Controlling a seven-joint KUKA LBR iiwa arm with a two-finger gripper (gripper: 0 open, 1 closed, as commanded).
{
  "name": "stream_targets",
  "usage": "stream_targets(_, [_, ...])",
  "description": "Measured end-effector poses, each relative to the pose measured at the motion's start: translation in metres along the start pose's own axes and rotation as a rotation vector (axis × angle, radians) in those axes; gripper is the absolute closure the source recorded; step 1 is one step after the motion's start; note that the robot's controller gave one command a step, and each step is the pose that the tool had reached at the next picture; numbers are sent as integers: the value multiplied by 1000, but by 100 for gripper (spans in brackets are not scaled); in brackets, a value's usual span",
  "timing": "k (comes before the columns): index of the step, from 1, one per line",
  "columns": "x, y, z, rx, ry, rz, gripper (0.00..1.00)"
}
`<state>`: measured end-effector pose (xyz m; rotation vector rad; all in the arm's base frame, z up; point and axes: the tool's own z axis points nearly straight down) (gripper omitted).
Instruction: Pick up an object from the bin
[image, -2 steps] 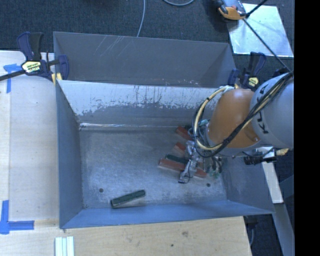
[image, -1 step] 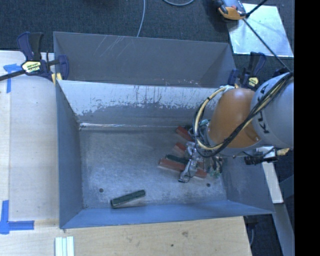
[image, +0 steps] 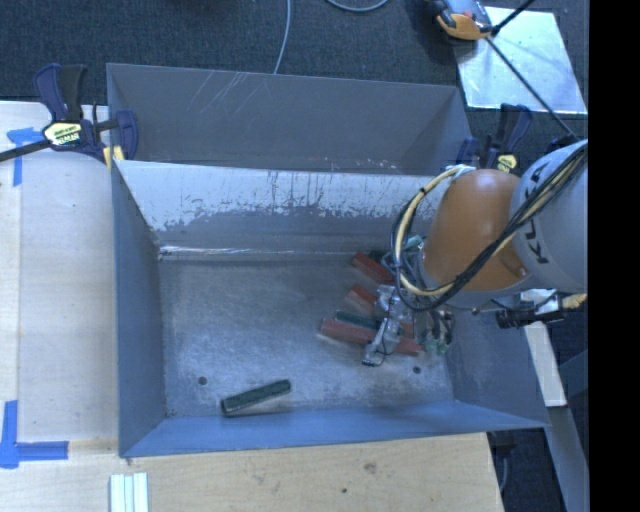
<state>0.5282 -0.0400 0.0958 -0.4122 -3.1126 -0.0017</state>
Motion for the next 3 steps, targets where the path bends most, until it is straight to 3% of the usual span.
stream_targets(3, [-3, 0, -36, -1, -10, 0, 100])
